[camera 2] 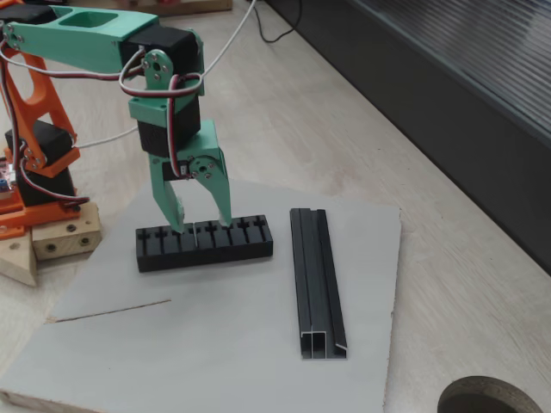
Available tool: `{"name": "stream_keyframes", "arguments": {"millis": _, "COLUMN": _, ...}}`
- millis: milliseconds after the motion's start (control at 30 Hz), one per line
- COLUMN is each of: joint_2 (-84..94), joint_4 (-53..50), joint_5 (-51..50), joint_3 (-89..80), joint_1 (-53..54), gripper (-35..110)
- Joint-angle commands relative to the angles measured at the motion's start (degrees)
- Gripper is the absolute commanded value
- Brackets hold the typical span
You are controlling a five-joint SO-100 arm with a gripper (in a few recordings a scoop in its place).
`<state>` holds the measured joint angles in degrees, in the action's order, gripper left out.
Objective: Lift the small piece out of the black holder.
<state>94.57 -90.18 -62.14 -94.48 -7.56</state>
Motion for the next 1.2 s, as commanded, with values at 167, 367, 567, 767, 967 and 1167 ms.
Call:
{"name": "stream_keyframes", "arguments": {"millis": 167, "joint_2": -3.52, "joint_4": -0.88, "joint_5": -0.35, "joint_3": 0.44, "joint_1": -0.53, "gripper": 43}}
{"name": "stream_keyframes", "arguments": {"millis": 367, "joint_2": -4.92, "joint_4": -0.79, "joint_5": -0.26, "joint_3": 0.44, "joint_1": -0.53, "gripper": 43}}
{"name": "stream_keyframes", "arguments": {"millis": 567, "joint_2": -5.01, "joint_4": -0.70, "joint_5": -0.18, "joint_3": -0.18, "joint_1": -0.44, "gripper": 43}}
{"name": "stream_keyframes", "arguments": {"millis": 767, "joint_2": -5.01, "joint_4": -0.62, "joint_5": -0.18, "joint_3": -0.09, "joint_1": -0.44, "gripper": 43}}
{"name": "stream_keyframes", "arguments": {"millis": 967, "joint_2": -5.10, "joint_4": 0.26, "joint_5": -0.18, "joint_3": -0.26, "joint_1": -0.18, "gripper": 43}}
{"name": "stream_keyframes", "arguments": {"millis": 1167, "joint_2": -5.01, "joint_4": 3.96, "joint_5": -0.09, "joint_3": -0.35, "joint_1": 4.48, "gripper": 43}}
